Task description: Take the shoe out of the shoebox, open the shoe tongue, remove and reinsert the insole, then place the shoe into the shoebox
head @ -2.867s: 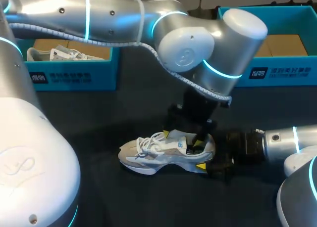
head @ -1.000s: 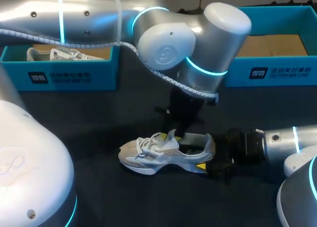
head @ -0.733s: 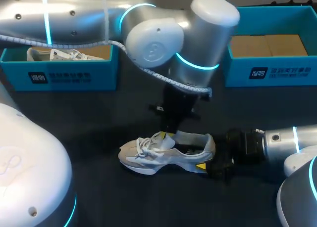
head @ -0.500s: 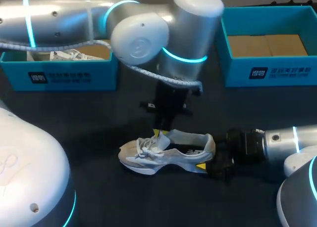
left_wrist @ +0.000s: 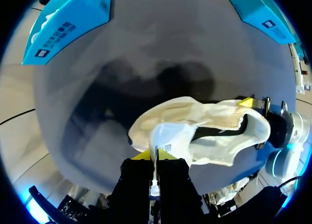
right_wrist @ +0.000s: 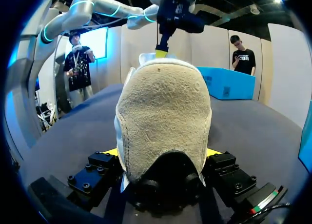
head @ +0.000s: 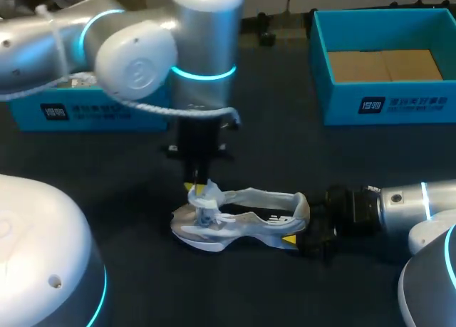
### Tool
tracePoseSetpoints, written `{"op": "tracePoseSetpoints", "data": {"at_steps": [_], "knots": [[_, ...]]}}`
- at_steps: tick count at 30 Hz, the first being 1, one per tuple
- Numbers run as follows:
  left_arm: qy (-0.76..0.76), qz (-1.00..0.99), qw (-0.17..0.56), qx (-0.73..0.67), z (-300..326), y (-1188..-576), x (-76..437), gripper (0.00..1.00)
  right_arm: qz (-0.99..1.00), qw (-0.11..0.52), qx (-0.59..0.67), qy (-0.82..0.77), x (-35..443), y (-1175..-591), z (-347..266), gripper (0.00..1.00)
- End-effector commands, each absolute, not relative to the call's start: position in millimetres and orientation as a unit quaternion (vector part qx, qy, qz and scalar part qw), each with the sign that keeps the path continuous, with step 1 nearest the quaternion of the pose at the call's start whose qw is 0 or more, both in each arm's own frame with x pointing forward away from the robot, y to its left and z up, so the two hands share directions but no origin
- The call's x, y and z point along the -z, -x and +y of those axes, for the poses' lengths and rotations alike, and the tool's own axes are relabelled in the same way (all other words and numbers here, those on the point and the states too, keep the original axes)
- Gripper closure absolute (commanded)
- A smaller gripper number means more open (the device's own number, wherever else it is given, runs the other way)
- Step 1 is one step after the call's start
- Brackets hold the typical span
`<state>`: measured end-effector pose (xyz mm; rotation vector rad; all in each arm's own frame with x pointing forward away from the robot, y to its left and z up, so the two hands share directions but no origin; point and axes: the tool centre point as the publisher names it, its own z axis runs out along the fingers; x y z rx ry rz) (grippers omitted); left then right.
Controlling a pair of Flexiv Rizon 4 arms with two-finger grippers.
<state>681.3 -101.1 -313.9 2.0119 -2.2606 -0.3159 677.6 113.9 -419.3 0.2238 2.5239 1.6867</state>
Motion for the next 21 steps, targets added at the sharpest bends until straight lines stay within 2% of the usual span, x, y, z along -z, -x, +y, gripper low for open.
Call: {"op": "tracePoseSetpoints", "data": {"at_steps": [1, 9, 14, 16, 18, 21], "knots": [[-0.666, -0.725, 0.175, -0.013, -81.0, -678.0, 331.7, 1.0, 0.829, 0.049, -0.552, -0.074, 420.1, -677.6, 115.0, 1.0], [-0.657, -0.733, 0.177, -0.03, -70.7, -675.5, 360.5, 1.0, 0.829, 0.049, -0.552, -0.074, 420.1, -677.6, 115.0, 1.0], [-0.65, -0.738, 0.179, -0.032, -65.0, -675.7, 360.5, 0.79, 0.829, 0.049, -0.552, -0.074, 420.1, -677.6, 115.0, 1.0], [-0.645, -0.744, 0.172, -0.042, -61.4, -674.8, 349.4, 0.66, 0.829, 0.049, -0.552, -0.074, 420.1, -677.6, 115.0, 1.0], [-0.638, -0.75, 0.168, -0.057, -58.7, -673.5, 335.6, 0.58, 0.829, 0.049, -0.552, -0.074, 420.1, -677.6, 115.0, 1.0], [-0.633, -0.751, 0.169, -0.081, -57.8, -672.8, 316.0, 0.53, 0.829, 0.049, -0.552, -0.074, 420.1, -677.6, 115.0, 1.0]]}}
